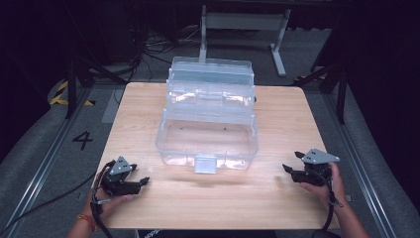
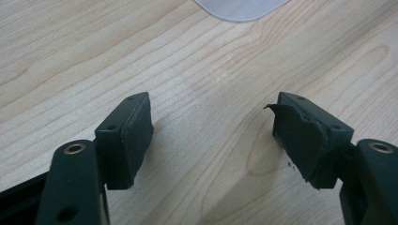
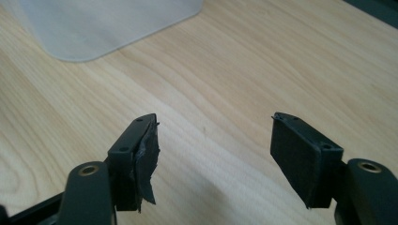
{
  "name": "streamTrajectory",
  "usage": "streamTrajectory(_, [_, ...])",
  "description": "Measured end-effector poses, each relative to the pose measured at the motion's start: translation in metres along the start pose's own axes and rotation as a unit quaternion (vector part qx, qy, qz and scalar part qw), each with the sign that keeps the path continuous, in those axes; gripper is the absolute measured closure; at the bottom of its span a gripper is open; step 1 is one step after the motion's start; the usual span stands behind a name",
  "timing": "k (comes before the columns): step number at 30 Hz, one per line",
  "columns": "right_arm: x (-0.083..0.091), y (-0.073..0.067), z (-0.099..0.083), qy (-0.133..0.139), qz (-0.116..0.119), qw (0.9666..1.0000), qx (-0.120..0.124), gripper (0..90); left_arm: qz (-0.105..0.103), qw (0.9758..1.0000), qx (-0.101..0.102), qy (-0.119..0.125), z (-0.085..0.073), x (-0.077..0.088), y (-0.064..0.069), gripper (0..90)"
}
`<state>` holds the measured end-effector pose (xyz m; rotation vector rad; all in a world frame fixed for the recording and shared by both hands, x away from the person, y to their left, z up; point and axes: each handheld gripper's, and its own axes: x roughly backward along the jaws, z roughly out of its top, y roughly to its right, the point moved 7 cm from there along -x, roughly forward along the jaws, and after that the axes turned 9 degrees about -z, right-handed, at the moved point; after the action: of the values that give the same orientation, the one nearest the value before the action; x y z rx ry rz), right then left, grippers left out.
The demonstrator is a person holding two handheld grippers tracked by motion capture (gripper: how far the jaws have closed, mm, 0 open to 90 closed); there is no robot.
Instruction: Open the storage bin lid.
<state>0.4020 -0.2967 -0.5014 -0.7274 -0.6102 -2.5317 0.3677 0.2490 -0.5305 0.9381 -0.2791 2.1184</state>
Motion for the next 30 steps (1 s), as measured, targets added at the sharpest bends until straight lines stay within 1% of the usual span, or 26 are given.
streamTrajectory(4, [0.003,0.0,-0.012,-0.008,0.002,0.9999,-0.009,33.1,0.001,1.0,0.002,0.0,0.0,0.0,0.0,29.0])
streamTrajectory(7, [0.005,-0.002,-0.021,-0.015,0.005,0.9996,-0.021,32.0,0.001,1.0,0.0,-0.001,0.0,0.0,0.0,29.0])
streamTrajectory(8, [0.006,-0.004,-0.024,-0.015,0.008,0.9995,-0.026,31.2,0.0,1.0,0.002,0.0,0.0,0.0,0.0,29.0])
streamTrajectory(10, [0.007,-0.007,-0.03,-0.021,0.023,0.9985,-0.045,29.8,0.001,1.0,0.0,-0.001,0.0,0.0,-0.001,28.9])
streamTrajectory(11, [0.006,-0.008,-0.033,-0.026,0.024,0.9981,-0.051,29.5,-0.002,1.0,0.002,-0.002,0.0,0.0,0.0,28.8])
streamTrajectory(12, [0.006,-0.008,-0.033,-0.026,0.024,0.9981,-0.051,29.5,-0.002,1.0,0.002,-0.002,0.0,0.0,0.0,28.7])
streamTrajectory(13, [0.005,-0.009,-0.038,-0.033,0.027,0.9976,-0.055,27.4,-0.002,1.0,-0.001,-0.001,0.001,-0.001,0.0,28.7])
streamTrajectory(14, [0.006,-0.009,-0.04,-0.03,0.034,0.9966,-0.069,27.0,-0.002,1.0,0.001,-0.002,0.001,-0.001,0.0,28.6])
streamTrajectory(16, [0.006,-0.007,-0.042,-0.035,0.036,0.9959,-0.076,25.1,-0.001,1.0,-0.002,-0.005,0.001,0.0,-0.001,28.4])
streamTrajectory(18, [0.006,-0.006,-0.043,-0.04,0.046,0.9945,-0.085,24.5,-0.001,1.0,-0.002,-0.005,0.001,0.0,-0.001,28.4])
streamTrajectory(19, [0.005,-0.006,-0.043,-0.041,0.047,0.994,-0.089,24.3,0.0,1.0,-0.001,-0.005,0.001,0.0,-0.001,28.4])
streamTrajectory(30, [0.005,-0.006,-0.042,-0.042,0.044,0.9939,-0.091,23.8,-0.001,1.0,-0.001,-0.005,0.001,0.0,-0.001,28.3])
